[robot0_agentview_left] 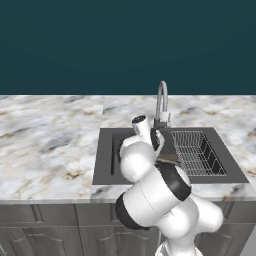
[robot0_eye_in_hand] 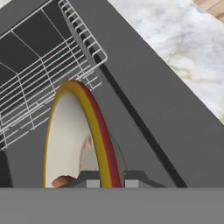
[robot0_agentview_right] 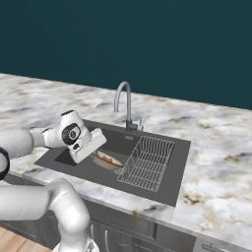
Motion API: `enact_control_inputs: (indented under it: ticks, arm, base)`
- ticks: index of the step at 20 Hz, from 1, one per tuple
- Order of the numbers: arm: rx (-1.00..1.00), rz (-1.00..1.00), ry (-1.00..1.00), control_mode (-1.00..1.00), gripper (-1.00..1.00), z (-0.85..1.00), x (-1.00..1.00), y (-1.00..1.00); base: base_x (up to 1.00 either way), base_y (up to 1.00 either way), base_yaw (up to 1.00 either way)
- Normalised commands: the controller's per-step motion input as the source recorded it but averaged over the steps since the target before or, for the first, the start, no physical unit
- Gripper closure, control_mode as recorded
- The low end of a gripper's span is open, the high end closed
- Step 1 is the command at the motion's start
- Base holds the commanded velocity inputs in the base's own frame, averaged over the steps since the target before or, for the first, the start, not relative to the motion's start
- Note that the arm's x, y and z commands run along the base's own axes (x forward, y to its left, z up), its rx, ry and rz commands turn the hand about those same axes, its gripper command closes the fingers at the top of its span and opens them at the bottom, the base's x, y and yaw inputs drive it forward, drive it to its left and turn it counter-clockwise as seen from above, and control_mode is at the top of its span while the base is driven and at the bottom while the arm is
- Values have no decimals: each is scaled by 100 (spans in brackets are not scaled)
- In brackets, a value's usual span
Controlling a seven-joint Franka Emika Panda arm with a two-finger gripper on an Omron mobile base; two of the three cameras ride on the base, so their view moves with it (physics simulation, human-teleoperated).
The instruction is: Pick the mushroom from the cabinet and place it in the bowl. Then pick the bowl and place it in the sink. Then turn on the sink facuet.
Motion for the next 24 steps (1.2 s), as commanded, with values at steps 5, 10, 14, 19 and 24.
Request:
enact_control_inputs:
  ticks: [5, 10, 14, 19, 24]
  arm:
    - [-6, -65, -4, -100, 100, -29, 66, 58]
    - [-6, -62, -7, -100, 100, -15, 82, 68]
    - [-7, -62, -10, -100, 100, -2, 84, 65]
    - [-10, -62, -13, -100, 100, -2, 89, 65]
    - [-13, -61, -12, -100, 100, -29, 88, 66]
  base:
    - [0, 0, 0]
    - [0, 0, 0]
    - [0, 0, 0]
    - [0, 0, 0]
    - [0, 0, 0]
